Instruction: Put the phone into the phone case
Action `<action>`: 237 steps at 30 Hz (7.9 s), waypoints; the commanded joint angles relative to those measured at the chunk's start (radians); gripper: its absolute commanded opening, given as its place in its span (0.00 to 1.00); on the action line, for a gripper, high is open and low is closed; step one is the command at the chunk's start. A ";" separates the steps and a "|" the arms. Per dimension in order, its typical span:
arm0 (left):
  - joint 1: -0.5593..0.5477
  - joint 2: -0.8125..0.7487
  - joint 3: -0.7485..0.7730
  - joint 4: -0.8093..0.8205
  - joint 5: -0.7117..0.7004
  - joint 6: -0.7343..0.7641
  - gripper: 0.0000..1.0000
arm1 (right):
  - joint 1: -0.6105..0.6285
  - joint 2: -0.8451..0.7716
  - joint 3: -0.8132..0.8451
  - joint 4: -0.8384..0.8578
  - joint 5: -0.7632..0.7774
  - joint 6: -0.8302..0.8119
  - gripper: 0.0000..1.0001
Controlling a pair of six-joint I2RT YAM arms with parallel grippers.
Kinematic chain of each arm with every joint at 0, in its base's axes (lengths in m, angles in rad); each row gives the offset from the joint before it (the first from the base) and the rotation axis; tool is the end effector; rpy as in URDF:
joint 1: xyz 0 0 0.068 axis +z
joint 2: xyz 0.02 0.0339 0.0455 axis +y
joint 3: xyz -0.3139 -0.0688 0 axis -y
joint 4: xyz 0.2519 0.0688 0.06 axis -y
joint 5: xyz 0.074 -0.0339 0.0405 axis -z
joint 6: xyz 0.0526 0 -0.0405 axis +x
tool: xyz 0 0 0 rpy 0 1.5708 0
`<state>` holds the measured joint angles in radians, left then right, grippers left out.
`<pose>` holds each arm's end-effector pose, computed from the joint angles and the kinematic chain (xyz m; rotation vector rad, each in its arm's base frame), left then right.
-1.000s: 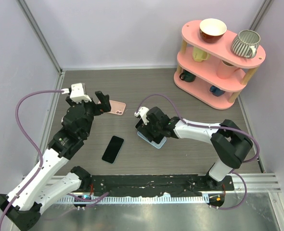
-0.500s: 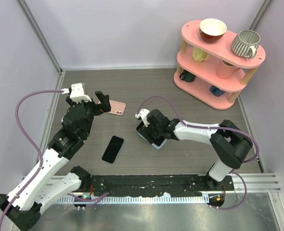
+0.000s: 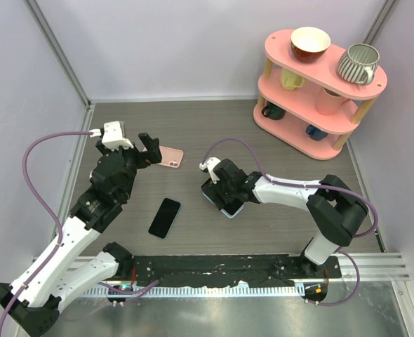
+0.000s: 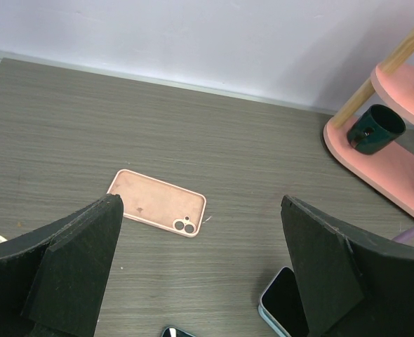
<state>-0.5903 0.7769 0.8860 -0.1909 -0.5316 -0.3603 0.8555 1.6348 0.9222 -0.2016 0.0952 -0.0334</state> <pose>0.1469 -0.0663 0.4109 -0.2150 1.6350 -0.2872 0.2314 0.2587 0.2074 -1.0356 2.2686 0.2305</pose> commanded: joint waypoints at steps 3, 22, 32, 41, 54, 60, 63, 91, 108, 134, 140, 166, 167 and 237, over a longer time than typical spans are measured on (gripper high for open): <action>-0.002 -0.002 0.019 0.050 -0.030 -0.005 1.00 | 0.005 -0.026 0.043 0.021 0.017 0.030 0.69; -0.002 -0.005 0.014 0.051 -0.036 -0.005 1.00 | 0.007 -0.013 0.012 0.034 0.032 0.115 0.72; -0.002 -0.008 0.013 0.053 -0.038 -0.005 1.00 | 0.010 -0.023 -0.003 0.045 0.041 0.118 0.77; -0.002 -0.007 0.010 0.056 -0.036 -0.005 1.00 | 0.010 -0.026 -0.016 0.045 0.049 0.113 0.83; -0.002 -0.002 0.010 0.057 -0.033 -0.003 1.00 | 0.011 -0.040 -0.019 0.044 0.055 0.104 0.88; -0.002 0.001 0.010 0.061 -0.030 -0.002 1.00 | 0.010 -0.035 -0.023 0.041 0.064 0.099 0.87; -0.002 0.004 0.010 0.059 -0.027 0.000 1.00 | 0.010 -0.032 -0.029 0.044 0.072 0.095 0.85; -0.002 0.101 0.060 -0.022 -0.088 0.001 1.00 | 0.008 0.020 -0.056 0.077 0.130 0.095 0.86; 0.073 0.399 0.342 -0.356 -0.035 -0.124 1.00 | 0.005 -0.018 -0.062 0.077 0.132 0.084 0.68; 0.280 1.125 0.746 -0.502 0.600 0.581 0.83 | -0.182 -0.193 -0.080 0.059 0.077 0.125 0.64; 0.242 1.073 0.639 -0.489 0.748 0.665 0.81 | -0.237 -0.234 -0.101 0.062 0.075 0.150 0.64; 0.164 1.323 0.745 -0.590 0.567 0.551 0.39 | -0.305 -0.457 -0.168 0.062 0.087 0.165 0.64; 0.161 1.325 0.749 -0.591 0.565 0.535 0.32 | -0.306 -0.458 -0.169 0.062 0.089 0.168 0.64; 0.221 1.458 0.912 -0.706 0.617 0.552 0.33 | -0.351 -0.377 -0.163 0.083 0.190 0.060 0.86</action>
<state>-0.3672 2.2204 1.7855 -0.8825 0.0517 0.1951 0.5072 1.2873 0.7654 -0.1841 0.2871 0.0315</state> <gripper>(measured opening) 0.394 0.859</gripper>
